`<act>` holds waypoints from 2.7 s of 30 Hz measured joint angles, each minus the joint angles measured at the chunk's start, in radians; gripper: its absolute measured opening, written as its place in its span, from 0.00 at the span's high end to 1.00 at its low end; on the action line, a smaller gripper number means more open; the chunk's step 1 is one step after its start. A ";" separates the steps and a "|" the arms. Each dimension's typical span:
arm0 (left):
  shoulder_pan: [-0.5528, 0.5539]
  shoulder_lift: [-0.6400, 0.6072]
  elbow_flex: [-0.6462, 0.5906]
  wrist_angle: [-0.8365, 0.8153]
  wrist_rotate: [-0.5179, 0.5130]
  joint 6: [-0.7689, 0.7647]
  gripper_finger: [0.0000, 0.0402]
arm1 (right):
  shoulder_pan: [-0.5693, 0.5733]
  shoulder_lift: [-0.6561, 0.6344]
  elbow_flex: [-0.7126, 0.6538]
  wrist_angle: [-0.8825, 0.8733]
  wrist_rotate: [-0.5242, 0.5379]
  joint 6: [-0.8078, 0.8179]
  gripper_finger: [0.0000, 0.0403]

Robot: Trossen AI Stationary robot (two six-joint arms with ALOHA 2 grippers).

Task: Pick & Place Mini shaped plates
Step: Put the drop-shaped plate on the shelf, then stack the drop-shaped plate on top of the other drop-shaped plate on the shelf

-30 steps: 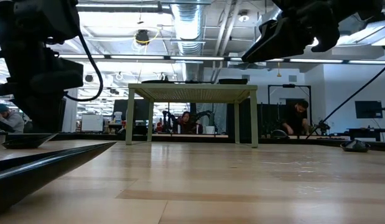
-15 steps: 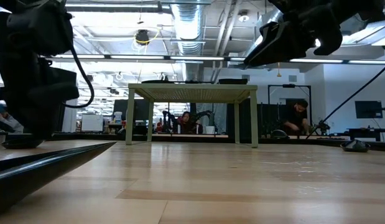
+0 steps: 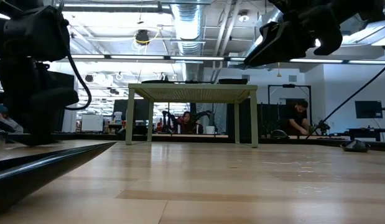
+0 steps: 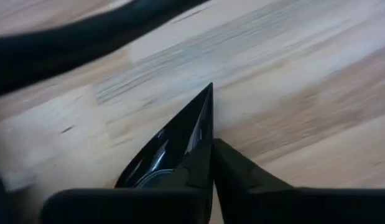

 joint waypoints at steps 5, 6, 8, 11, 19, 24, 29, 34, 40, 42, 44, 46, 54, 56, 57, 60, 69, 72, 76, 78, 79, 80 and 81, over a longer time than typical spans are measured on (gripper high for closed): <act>0.000 0.000 0.031 0.142 -0.007 0.067 0.98 | 0.000 0.000 0.000 0.000 0.000 0.000 0.62; -0.001 0.000 0.049 0.186 -0.009 0.098 0.98 | 0.000 0.000 0.000 0.000 0.000 0.000 0.62; -0.009 0.000 0.092 0.287 -0.044 0.177 0.99 | 0.000 0.000 0.000 0.001 0.000 -0.001 0.62; -0.025 0.000 0.167 0.463 -0.109 0.318 0.99 | 0.000 0.000 0.000 0.001 0.000 -0.001 0.61; 0.021 0.000 0.361 0.827 -0.340 0.990 0.99 | -0.003 0.000 0.000 0.002 0.000 -0.051 0.61; 0.185 0.058 0.421 0.976 -0.269 1.184 0.99 | -0.027 0.000 0.000 0.018 0.000 -0.054 0.62; 0.361 0.191 0.478 1.027 -0.189 1.212 0.99 | -0.070 0.000 0.000 0.029 0.000 -0.053 0.61; 0.479 0.331 0.498 1.099 -0.091 1.208 0.99 | -0.107 0.000 0.000 0.039 -0.002 -0.053 0.61; 0.506 0.433 0.498 1.256 -0.034 1.213 0.99 | -0.147 0.000 0.000 0.039 -0.004 -0.053 0.62; 0.512 0.439 0.499 1.261 -0.037 1.213 0.99 | -0.158 0.000 0.000 0.039 -0.008 -0.053 0.62; 0.520 0.440 0.499 1.259 -0.044 1.209 0.99 | -0.166 0.000 0.000 0.039 -0.030 -0.052 0.62; 0.530 0.440 0.499 1.260 -0.050 1.209 0.98 | -0.173 0.000 0.000 0.039 -0.059 -0.051 0.62; 0.568 0.440 0.490 1.256 -0.048 1.209 0.98 | -0.177 0.000 0.000 0.039 -0.108 -0.051 0.63; 0.569 0.440 0.486 1.254 -0.046 1.207 0.98 | -0.177 0.000 0.000 0.039 -0.108 -0.051 0.63; 0.567 0.440 0.486 1.256 -0.034 1.206 0.98 | -0.177 0.000 0.000 0.039 -0.109 -0.051 0.64; 0.562 0.440 0.486 1.259 -0.023 1.206 0.98 | -0.177 0.000 0.000 0.039 -0.108 -0.051 0.64; 0.566 0.440 0.486 1.263 -0.023 1.206 0.95 | -0.177 0.000 0.000 0.039 -0.108 -0.053 0.64; 0.566 0.440 0.486 1.267 -0.023 1.206 0.91 | -0.177 0.000 0.000 0.039 -0.108 -0.053 0.65; 0.566 0.440 0.486 1.270 -0.023 1.206 0.86 | -0.177 0.000 0.000 0.039 -0.108 -0.053 0.65; 0.566 0.440 0.486 1.270 -0.023 1.205 0.84 | -0.177 0.000 0.000 0.039 -0.108 -0.053 0.65; 0.566 0.440 0.486 1.271 -0.023 1.205 0.83 | -0.177 0.000 0.000 0.039 -0.108 -0.053 0.65; 0.566 0.440 0.486 1.271 -0.023 1.205 0.83 | -0.177 0.000 0.000 0.039 -0.108 -0.053 0.65; 0.564 0.440 0.486 1.272 -0.022 1.200 0.83 | -0.177 0.000 0.000 0.039 -0.108 -0.053 0.65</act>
